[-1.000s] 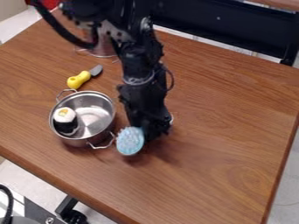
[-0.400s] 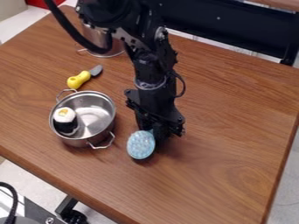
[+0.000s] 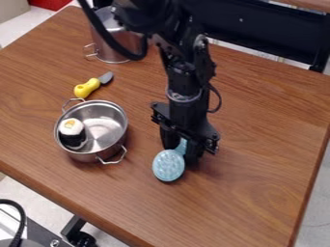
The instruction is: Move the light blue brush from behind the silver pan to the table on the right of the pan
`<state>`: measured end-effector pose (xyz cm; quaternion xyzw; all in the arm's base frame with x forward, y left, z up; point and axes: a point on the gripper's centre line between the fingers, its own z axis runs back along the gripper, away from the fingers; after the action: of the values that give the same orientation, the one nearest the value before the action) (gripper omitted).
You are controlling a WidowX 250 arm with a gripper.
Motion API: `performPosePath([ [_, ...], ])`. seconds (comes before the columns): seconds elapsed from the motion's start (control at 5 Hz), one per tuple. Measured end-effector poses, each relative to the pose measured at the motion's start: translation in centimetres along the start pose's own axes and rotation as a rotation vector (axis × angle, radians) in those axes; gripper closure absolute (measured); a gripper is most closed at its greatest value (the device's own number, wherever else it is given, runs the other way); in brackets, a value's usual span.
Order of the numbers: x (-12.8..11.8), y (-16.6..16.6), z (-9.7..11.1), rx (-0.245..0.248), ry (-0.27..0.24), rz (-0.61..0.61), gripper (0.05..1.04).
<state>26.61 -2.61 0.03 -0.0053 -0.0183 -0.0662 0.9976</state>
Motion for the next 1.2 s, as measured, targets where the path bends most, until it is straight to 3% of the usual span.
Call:
performPosePath([
  [0.2,0.0,-0.1,0.0,-0.006,0.0,0.03,0.124],
  [0.4,0.4,0.3,0.4,-0.032,-0.001,0.04,0.084],
  [0.6,1.3,0.7,1.9,-0.069,-0.039,0.063,0.085],
  [1.0,4.0,0.8,4.7,-0.106,-0.056,0.149,0.085],
  [1.2,6.2,1.7,5.2,-0.076,-0.1,0.26,0.084],
])
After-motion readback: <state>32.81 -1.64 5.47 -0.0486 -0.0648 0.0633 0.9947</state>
